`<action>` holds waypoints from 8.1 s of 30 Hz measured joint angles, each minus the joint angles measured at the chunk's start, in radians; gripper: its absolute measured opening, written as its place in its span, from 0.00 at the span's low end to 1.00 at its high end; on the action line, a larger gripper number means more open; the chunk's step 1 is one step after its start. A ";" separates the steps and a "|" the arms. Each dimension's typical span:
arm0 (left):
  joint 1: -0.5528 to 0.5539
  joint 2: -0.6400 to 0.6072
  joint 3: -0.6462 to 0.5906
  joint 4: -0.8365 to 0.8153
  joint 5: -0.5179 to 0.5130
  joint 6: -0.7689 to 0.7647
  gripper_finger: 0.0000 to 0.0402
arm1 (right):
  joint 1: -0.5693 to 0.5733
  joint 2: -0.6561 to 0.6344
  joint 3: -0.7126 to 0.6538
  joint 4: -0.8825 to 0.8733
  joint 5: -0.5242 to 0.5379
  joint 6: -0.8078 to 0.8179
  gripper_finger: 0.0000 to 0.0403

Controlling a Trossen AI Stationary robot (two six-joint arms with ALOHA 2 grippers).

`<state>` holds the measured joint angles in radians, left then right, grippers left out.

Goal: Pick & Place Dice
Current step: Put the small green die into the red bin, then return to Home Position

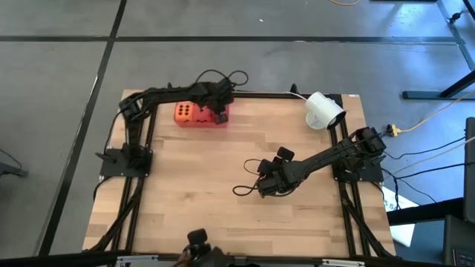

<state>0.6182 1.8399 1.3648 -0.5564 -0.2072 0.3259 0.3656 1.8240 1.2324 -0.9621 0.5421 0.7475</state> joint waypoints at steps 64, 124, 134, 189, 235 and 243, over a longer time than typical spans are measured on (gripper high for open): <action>-0.332 -0.833 -0.626 0.349 0.215 -0.039 0.14 | -0.029 -0.119 -0.001 0.263 -0.108 -0.505 0.04; -0.375 -1.799 -1.351 0.799 0.278 -0.134 0.13 | -0.177 -1.477 -0.837 0.703 -0.092 -0.685 0.03; -0.375 -1.798 -1.353 0.762 0.273 -0.192 0.13 | -0.177 -1.536 -0.956 0.795 -0.181 -0.688 0.03; -0.375 -1.798 -1.354 0.762 0.272 -0.191 0.14 | -0.222 -1.825 -1.215 1.024 -0.666 -0.967 0.03; -0.375 -1.798 -1.354 0.762 0.272 -0.191 0.14 | -0.222 -1.815 -1.216 0.975 -0.531 -0.729 0.03; -0.375 -1.798 -1.354 0.762 0.272 -0.191 0.13 | -0.222 -1.815 -1.216 0.975 -0.531 -0.730 0.03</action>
<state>0.2437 0.0418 0.0103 0.2058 0.0646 0.1349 0.1436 0.0090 0.0162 0.0124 0.0113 0.0177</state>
